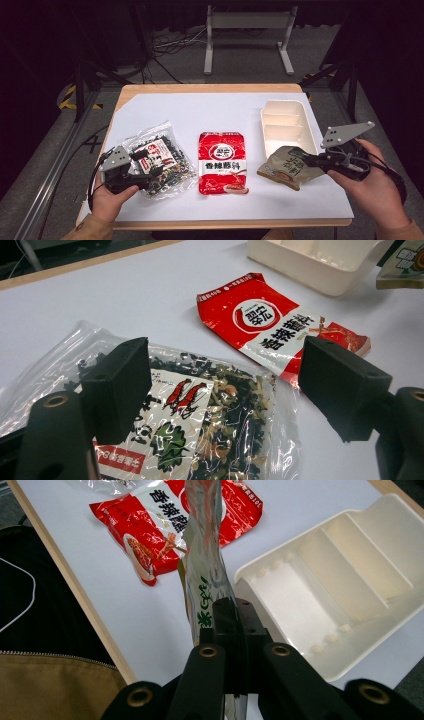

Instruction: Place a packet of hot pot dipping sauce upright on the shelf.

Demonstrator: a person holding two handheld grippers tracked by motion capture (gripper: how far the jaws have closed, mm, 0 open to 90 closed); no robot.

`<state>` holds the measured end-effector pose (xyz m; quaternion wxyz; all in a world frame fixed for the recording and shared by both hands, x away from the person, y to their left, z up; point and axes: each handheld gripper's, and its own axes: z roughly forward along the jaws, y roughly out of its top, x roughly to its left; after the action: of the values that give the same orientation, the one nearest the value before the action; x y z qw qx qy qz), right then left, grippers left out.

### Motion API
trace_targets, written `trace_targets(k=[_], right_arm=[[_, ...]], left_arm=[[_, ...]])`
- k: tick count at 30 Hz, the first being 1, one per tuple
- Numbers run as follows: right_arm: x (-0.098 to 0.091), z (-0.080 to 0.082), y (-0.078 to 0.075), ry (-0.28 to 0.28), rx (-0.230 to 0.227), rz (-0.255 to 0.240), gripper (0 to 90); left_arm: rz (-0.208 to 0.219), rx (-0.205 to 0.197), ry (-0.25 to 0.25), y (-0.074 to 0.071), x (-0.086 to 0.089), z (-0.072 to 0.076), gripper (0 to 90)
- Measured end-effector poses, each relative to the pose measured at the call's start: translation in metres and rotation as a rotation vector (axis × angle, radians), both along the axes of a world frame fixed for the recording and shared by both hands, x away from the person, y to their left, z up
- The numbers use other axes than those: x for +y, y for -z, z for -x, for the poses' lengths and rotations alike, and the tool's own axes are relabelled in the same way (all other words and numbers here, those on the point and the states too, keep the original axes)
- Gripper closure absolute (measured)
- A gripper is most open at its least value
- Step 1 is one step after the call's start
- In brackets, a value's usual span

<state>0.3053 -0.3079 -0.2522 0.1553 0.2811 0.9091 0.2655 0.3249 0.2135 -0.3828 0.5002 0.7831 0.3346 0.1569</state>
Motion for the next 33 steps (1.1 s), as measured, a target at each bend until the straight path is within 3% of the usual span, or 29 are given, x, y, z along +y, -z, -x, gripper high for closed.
trace_targets(k=[19,33], right_arm=[[0.011,-0.018,-0.048,-0.045,-0.072,0.063,90.0],[0.011,-0.038,-0.07,-0.054,-0.147,0.088,90.0]], left_arm=[[0.01,-0.002,-0.009,0.0,0.004,-0.001,21.9],[0.021,0.003,-0.016,0.0,0.007,0.0,21.9]])
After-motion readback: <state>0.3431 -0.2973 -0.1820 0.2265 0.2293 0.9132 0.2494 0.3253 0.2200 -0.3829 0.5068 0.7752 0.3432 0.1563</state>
